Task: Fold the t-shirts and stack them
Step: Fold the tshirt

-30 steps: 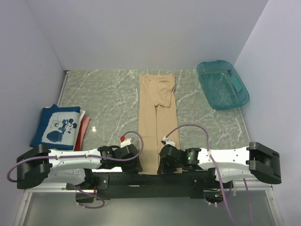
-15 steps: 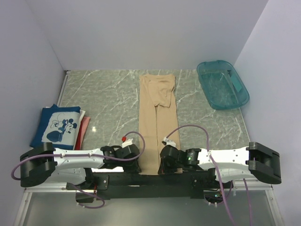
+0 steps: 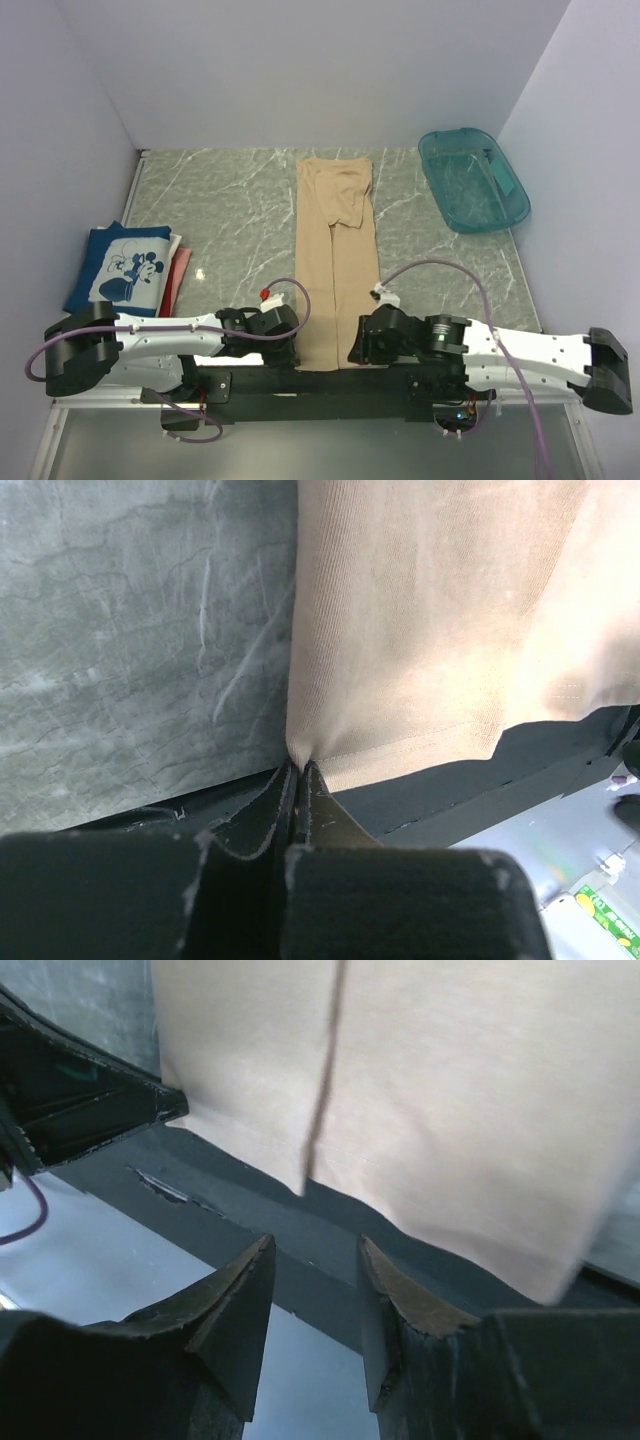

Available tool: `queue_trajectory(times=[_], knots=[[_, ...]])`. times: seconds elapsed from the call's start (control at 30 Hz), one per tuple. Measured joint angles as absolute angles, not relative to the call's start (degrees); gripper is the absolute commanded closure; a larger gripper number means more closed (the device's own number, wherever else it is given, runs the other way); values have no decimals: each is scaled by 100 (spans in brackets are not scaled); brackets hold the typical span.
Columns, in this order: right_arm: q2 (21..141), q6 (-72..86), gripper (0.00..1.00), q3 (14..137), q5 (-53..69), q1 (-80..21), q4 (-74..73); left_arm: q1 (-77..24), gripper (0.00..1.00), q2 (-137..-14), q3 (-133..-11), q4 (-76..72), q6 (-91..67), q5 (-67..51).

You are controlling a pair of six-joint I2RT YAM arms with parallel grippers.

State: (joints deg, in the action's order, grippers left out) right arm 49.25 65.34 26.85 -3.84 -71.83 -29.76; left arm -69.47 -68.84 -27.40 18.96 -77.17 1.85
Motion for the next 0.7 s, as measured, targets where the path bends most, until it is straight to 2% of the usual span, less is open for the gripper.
queue_trajectory(times=[0.17,0.2,0.4,0.57,0.7], knots=[[3776,6615,70,2154,-322,-6624,-3586,-6947,99,-6886,-2746,1933,-7717,189],[3575,6615,70,2023,-242,-6453,-3675,-6947,99,-6884,-2746,1935,-7717,189],[2624,6434,67,1452,145,-5454,-4324,-6947,99,-6884,-2797,1999,-7710,200],[2600,6278,60,1450,292,-5288,-4501,-6947,99,-6884,-2842,2062,-7695,233],[2582,6200,59,1452,296,-5282,-4663,-6947,99,-6886,-2845,2088,-7695,244]])
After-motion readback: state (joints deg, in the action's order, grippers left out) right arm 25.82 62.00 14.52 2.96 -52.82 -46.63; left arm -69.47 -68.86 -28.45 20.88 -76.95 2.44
